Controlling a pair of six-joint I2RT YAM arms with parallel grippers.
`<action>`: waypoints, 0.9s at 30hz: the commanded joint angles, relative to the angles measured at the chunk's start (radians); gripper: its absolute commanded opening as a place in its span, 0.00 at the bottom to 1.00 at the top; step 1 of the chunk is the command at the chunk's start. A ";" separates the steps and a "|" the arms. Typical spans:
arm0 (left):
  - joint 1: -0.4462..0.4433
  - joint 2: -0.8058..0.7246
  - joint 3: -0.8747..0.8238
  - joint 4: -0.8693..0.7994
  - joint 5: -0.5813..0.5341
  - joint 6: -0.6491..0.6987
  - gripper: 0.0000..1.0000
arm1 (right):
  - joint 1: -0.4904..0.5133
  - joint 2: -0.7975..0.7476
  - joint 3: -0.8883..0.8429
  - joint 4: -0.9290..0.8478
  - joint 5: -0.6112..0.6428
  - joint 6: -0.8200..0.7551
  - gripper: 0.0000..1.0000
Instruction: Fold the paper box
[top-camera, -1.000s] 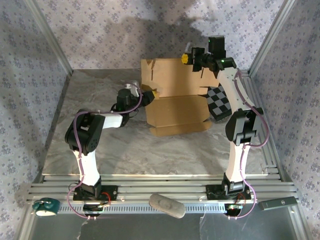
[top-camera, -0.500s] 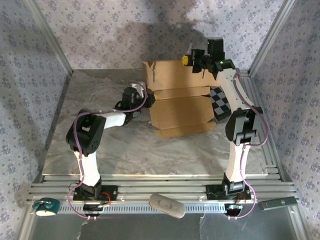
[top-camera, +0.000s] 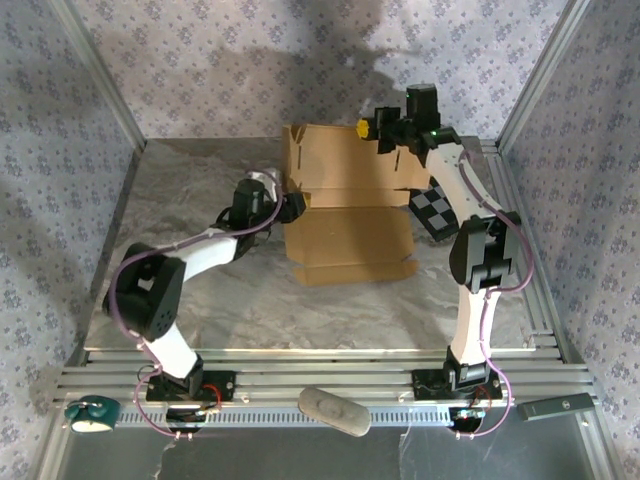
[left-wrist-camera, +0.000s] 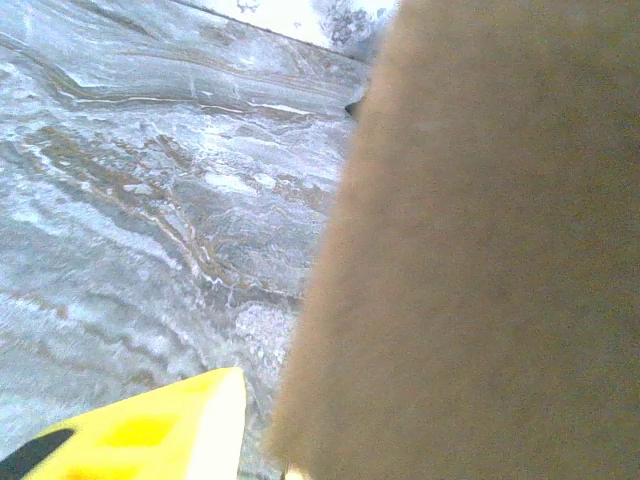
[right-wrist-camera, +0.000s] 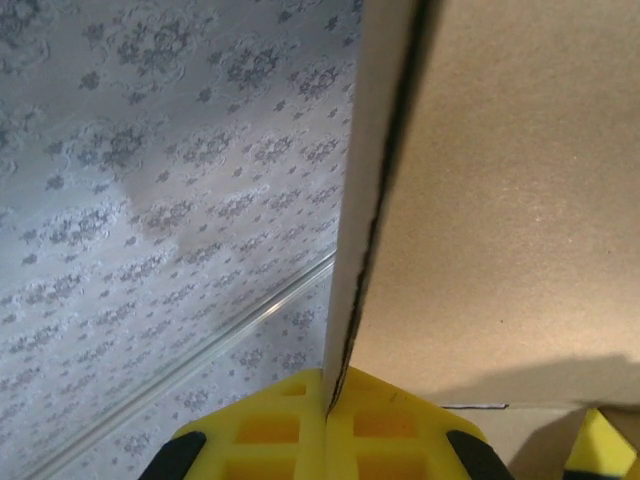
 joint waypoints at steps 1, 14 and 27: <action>0.003 -0.164 -0.045 -0.082 -0.012 -0.001 0.52 | 0.012 0.023 0.023 0.062 -0.032 -0.072 0.00; 0.275 -0.765 -0.225 -0.522 -0.057 -0.104 0.58 | 0.101 0.131 -0.066 0.494 -0.085 -0.165 0.00; 0.399 -0.690 -0.275 -0.485 -0.023 -0.113 0.54 | 0.137 0.184 -0.333 0.768 -0.281 -0.285 0.00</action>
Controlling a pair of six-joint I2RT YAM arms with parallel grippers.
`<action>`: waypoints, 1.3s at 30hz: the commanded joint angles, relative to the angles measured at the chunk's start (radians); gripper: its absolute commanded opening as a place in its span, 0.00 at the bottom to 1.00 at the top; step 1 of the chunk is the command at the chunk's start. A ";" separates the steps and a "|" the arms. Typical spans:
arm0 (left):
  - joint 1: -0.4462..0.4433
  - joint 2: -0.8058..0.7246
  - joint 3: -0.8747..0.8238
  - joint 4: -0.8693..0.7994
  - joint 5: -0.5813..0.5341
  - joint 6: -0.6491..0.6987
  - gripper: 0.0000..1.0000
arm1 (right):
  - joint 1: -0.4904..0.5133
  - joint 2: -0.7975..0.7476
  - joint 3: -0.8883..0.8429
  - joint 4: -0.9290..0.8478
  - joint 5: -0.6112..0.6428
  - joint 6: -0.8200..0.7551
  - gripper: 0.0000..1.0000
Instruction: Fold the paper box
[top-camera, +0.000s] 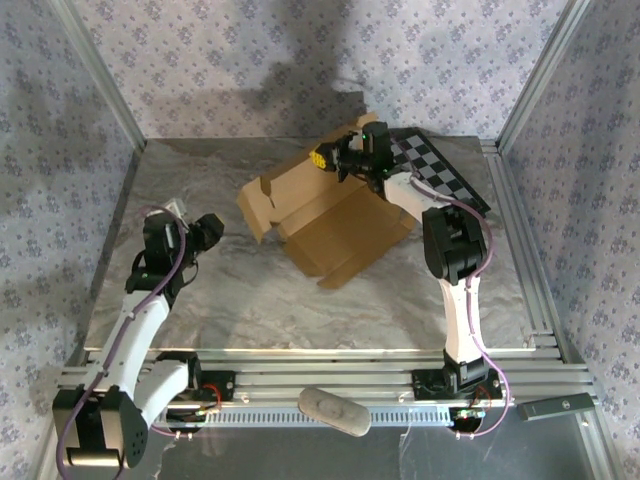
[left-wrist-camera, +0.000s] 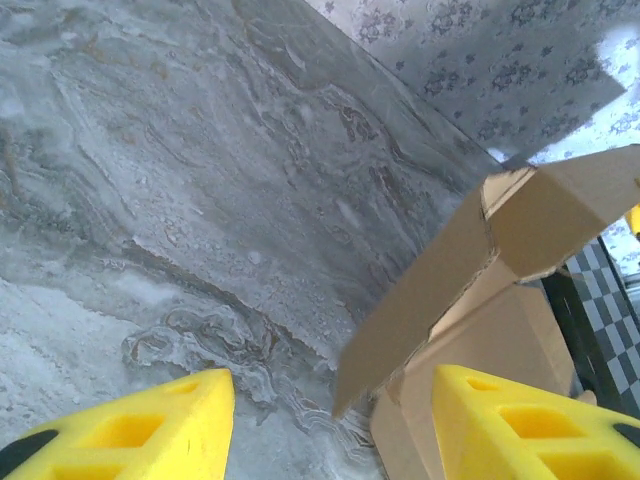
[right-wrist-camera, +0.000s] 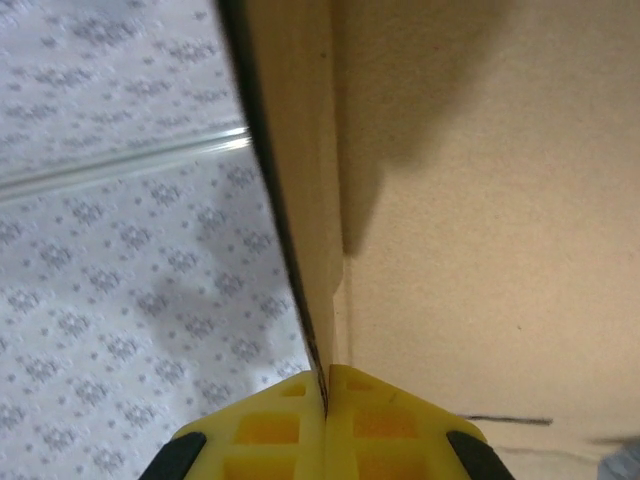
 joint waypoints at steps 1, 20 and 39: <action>0.005 -0.004 0.008 0.011 0.021 0.007 0.54 | -0.017 0.013 -0.088 0.102 -0.098 -0.083 0.00; 0.004 0.006 0.028 0.005 0.007 0.000 0.53 | -0.009 0.123 -0.028 0.581 -0.126 0.122 0.00; 0.003 0.214 0.013 0.170 0.143 0.291 0.43 | -0.053 0.168 -0.167 0.646 -0.237 0.062 0.00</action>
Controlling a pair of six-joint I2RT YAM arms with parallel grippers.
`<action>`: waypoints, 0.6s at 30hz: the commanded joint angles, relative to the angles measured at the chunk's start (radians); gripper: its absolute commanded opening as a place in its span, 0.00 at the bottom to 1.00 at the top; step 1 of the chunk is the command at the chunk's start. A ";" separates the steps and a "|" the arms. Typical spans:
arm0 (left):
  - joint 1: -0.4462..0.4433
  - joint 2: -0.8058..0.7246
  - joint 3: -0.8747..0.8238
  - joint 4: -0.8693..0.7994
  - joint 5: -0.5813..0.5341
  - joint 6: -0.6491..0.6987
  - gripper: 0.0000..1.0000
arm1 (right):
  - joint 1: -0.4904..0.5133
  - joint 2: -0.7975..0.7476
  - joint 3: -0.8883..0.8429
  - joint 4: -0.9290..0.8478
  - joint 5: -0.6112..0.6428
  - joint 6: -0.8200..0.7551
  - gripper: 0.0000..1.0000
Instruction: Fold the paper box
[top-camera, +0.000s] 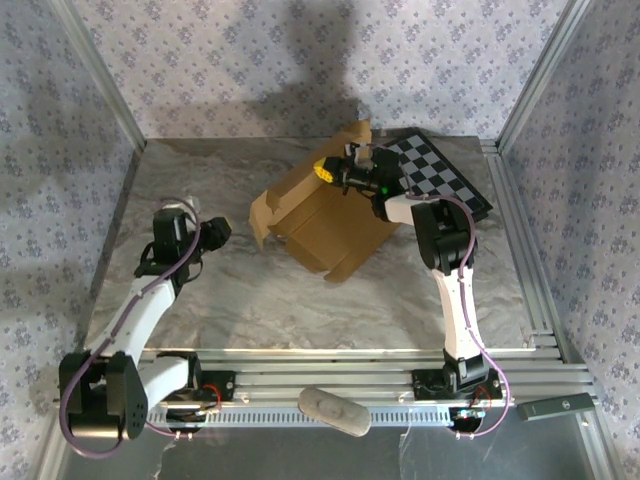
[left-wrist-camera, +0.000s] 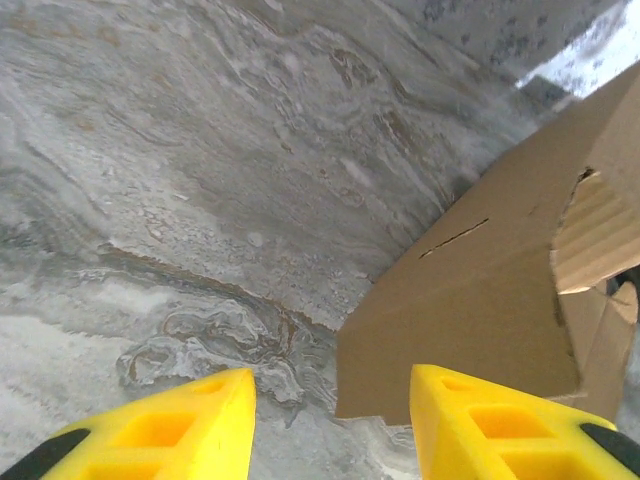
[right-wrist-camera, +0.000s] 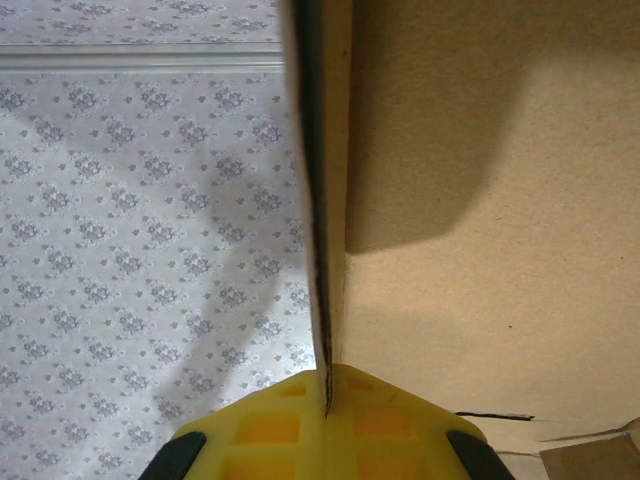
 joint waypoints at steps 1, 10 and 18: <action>0.004 0.062 0.023 0.085 0.070 0.130 0.43 | -0.011 0.021 -0.013 -0.032 -0.050 -0.042 0.00; -0.080 0.269 0.118 0.145 0.128 0.259 0.44 | -0.020 0.013 -0.015 -0.080 -0.080 -0.063 0.00; -0.136 0.331 0.144 0.214 0.184 0.313 0.44 | -0.020 0.013 -0.005 -0.103 -0.074 -0.067 0.00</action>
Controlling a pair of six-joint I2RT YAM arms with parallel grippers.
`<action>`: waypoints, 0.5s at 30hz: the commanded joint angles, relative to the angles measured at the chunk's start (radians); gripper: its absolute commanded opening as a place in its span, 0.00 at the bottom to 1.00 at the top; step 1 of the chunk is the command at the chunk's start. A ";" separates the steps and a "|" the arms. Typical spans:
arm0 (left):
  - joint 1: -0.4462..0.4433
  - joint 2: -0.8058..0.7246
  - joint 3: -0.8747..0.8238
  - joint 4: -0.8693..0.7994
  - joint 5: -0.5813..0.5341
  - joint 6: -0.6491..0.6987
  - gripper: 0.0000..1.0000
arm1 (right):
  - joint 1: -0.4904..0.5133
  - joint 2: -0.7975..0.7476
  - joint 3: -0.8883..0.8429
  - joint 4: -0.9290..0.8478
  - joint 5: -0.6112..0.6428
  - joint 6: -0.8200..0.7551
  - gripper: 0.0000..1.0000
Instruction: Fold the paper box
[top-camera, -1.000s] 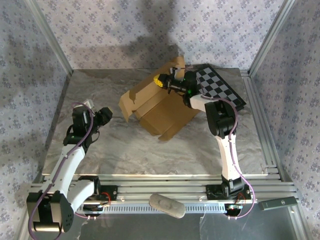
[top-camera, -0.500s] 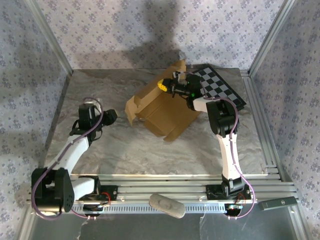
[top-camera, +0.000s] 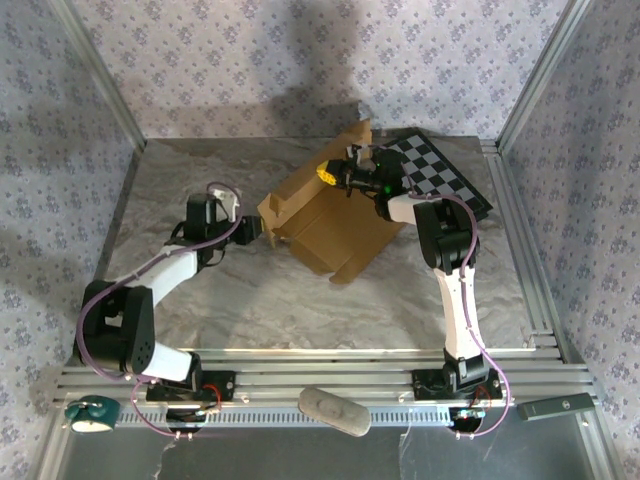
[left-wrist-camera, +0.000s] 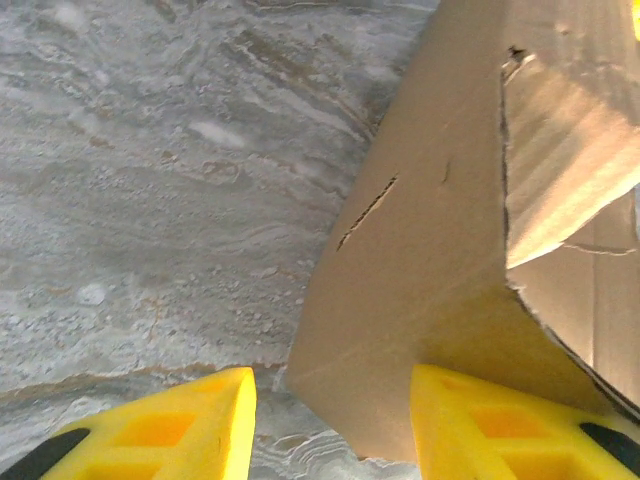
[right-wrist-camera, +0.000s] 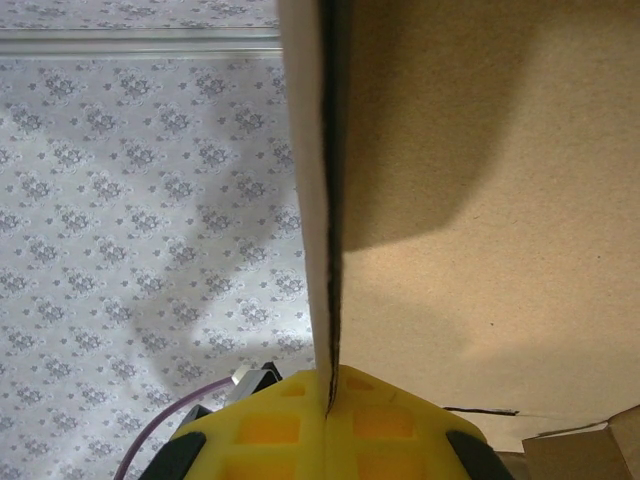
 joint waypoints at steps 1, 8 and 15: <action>-0.012 0.013 0.035 0.052 0.067 0.062 0.44 | -0.005 0.012 0.002 -0.054 -0.027 -0.026 0.00; -0.063 0.038 0.065 0.016 0.072 0.115 0.45 | -0.003 0.014 0.020 -0.064 -0.027 -0.024 0.00; -0.102 0.071 0.100 0.010 0.042 0.122 0.46 | -0.001 0.013 0.021 -0.072 -0.026 -0.023 0.00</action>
